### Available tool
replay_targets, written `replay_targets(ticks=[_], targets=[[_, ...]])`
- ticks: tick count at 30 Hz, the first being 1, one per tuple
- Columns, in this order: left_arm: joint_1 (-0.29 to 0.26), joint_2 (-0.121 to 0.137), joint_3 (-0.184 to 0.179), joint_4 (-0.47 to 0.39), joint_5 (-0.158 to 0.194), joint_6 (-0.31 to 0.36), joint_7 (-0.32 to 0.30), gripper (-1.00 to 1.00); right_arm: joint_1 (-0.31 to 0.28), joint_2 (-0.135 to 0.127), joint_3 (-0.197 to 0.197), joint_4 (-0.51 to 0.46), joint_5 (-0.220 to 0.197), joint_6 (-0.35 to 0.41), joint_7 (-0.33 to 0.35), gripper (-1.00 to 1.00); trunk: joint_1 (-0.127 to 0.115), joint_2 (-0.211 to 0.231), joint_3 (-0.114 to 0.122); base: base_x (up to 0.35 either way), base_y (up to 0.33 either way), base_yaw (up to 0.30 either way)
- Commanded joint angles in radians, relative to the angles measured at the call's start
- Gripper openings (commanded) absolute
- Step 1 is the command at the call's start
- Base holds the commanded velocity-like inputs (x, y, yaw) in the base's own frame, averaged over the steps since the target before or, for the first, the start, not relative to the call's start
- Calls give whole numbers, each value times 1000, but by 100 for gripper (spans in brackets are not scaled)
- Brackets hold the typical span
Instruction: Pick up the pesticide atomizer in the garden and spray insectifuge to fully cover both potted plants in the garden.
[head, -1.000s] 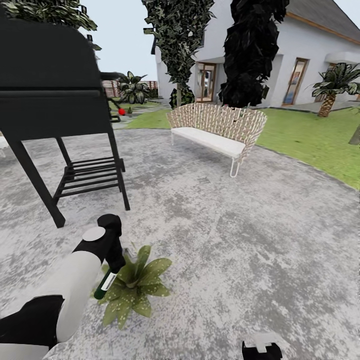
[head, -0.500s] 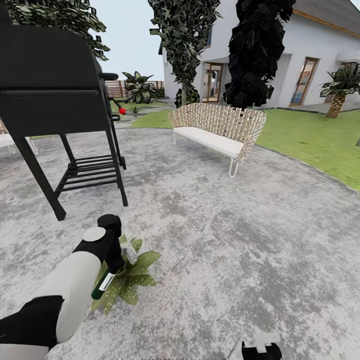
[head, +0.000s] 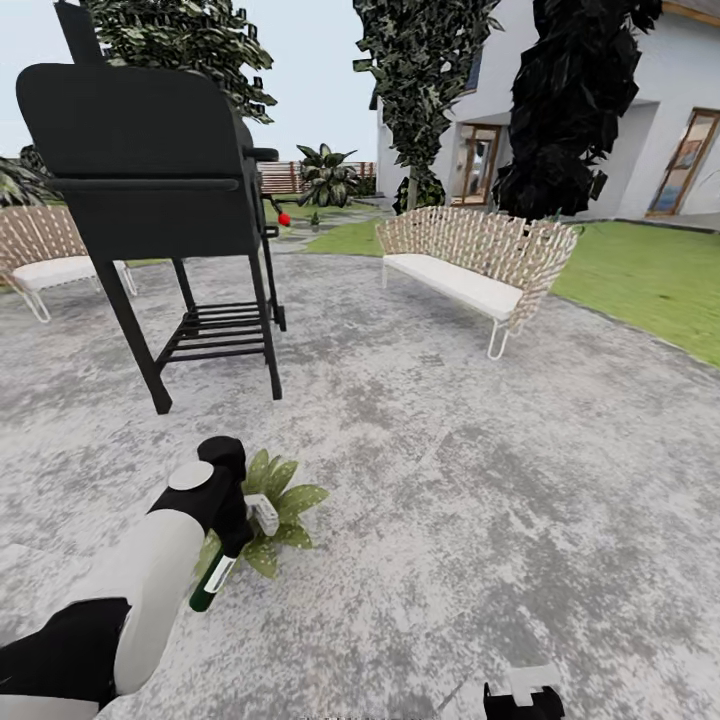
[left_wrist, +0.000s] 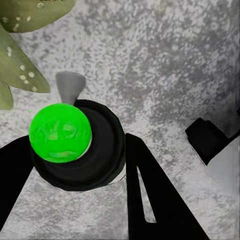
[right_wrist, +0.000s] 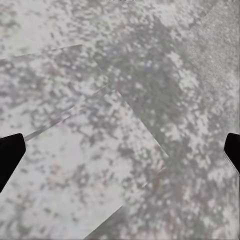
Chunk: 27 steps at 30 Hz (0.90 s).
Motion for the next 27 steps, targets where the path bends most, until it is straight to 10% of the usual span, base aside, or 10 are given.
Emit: replay_targets(ticks=[1, 8, 16, 20, 27], targets=[[3, -4, 7, 0, 4, 11, -8, -100, 0, 0, -8, 1, 11, -3, -2, 100, 0, 0, -1, -101, -270, 276], [129, -10, 7, 3, 244, -21, 84, -100, 0, -1, -8, 1, 11, -3, -2, 100, 0, 0, -1, -100, -270, 276], [325, 22, 22, 8, 594, -454, 370, -100, 0, 1, -6, 0, 14, -4, 6, 100, 0, 0, -1, -30, -205, 219], [399, 39, 25, 36, 640, -682, 463, -100, 0, -2, 11, -7, 19, -4, 8, 100, 0, 0, -1, -1, -17, 20], [410, 42, 28, 121, 720, -792, 477, -100, -1, -5, 284, -204, 211, -2, 100, 100, 0, 0, -1, 0, -1, 1]])
